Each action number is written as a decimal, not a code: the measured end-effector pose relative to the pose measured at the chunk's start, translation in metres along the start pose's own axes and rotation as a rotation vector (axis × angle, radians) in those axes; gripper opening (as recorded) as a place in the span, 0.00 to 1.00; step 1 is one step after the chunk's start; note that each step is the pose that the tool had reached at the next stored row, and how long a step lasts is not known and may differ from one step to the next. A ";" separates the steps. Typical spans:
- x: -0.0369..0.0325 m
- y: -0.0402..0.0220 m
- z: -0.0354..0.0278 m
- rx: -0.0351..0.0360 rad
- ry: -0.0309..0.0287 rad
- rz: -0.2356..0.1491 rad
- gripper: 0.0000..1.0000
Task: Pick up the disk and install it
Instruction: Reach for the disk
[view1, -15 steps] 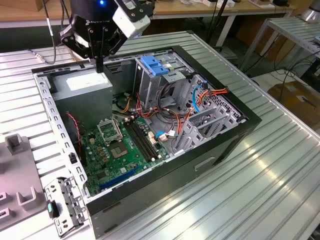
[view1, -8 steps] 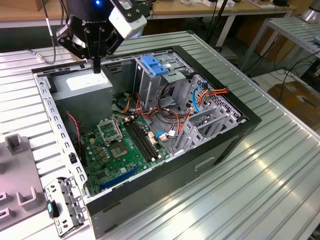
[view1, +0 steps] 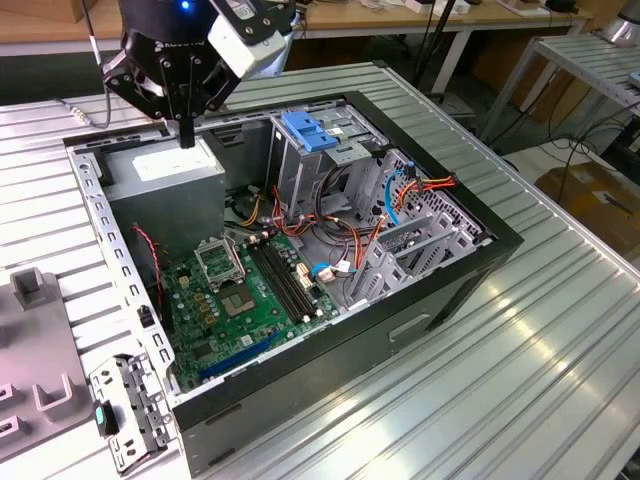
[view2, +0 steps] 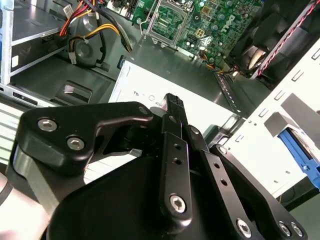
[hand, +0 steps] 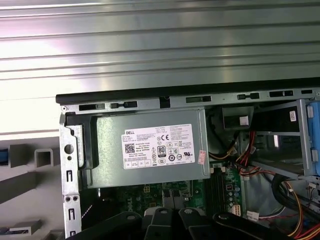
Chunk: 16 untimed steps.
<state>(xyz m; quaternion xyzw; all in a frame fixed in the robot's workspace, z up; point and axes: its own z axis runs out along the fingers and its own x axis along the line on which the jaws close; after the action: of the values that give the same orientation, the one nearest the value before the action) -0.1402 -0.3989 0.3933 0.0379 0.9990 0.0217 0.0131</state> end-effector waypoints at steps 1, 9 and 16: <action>0.0008 0.0000 0.0000 0.0000 0.0000 0.000 0.11; 0.0033 -0.0002 -0.0001 0.0000 0.0001 0.000 0.11; 0.0072 -0.0006 -0.0002 0.0000 0.0001 0.000 0.11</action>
<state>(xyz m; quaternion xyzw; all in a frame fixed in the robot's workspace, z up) -0.1474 -0.3990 0.3933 0.0379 0.9990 0.0217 0.0130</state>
